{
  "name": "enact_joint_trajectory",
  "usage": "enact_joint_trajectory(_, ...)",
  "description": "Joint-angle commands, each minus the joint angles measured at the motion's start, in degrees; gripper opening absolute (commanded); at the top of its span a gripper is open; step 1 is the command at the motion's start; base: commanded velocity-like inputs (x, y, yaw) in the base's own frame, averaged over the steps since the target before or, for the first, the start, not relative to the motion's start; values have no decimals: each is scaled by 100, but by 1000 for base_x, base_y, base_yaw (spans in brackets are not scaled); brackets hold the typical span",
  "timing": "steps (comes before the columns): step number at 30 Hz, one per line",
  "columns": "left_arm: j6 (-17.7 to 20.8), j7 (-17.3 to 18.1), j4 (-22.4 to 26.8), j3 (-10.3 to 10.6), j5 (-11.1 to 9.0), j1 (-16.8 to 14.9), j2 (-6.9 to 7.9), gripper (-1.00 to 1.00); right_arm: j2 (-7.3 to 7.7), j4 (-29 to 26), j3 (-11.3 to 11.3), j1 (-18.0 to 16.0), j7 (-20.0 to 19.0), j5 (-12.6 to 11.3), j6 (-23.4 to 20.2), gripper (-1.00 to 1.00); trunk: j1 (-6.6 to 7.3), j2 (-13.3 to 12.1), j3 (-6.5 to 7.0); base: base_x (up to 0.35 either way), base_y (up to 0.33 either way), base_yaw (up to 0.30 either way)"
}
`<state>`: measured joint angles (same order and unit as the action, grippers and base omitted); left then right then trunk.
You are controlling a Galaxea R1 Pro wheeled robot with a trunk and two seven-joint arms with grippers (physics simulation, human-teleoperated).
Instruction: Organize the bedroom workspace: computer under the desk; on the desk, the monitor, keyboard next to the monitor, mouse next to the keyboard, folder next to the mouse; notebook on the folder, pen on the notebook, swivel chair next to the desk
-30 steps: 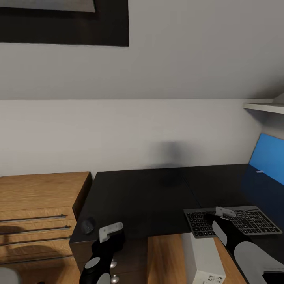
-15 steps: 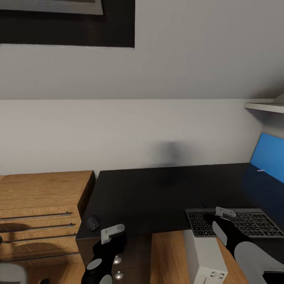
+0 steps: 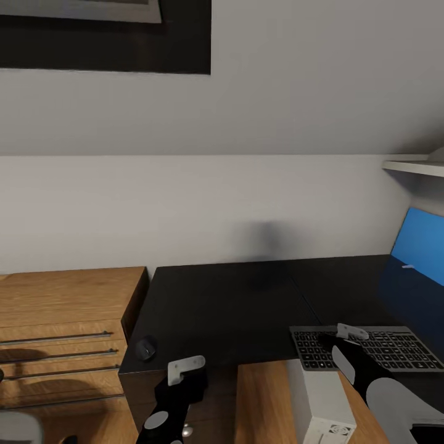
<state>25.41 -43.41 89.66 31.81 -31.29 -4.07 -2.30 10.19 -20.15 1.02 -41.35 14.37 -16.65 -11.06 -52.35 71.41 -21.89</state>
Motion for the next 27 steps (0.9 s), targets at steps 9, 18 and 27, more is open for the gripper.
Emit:
enact_joint_trajectory(9,17,-44,7,22,-26,-6,1,100,0,82,24,4,-373,-110,-41,100,-1,3,-8,0,0,0)
enact_joint_trajectory(18,17,-44,7,21,-35,-6,4,100,0,82,30,4,-535,-110,-48,100,-1,3,-8,0,0,0)
enact_joint_trajectory(27,17,-44,7,20,-36,-6,3,100,0,82,30,4,-540,-116,-51,100,-1,3,-8,0,0,0)
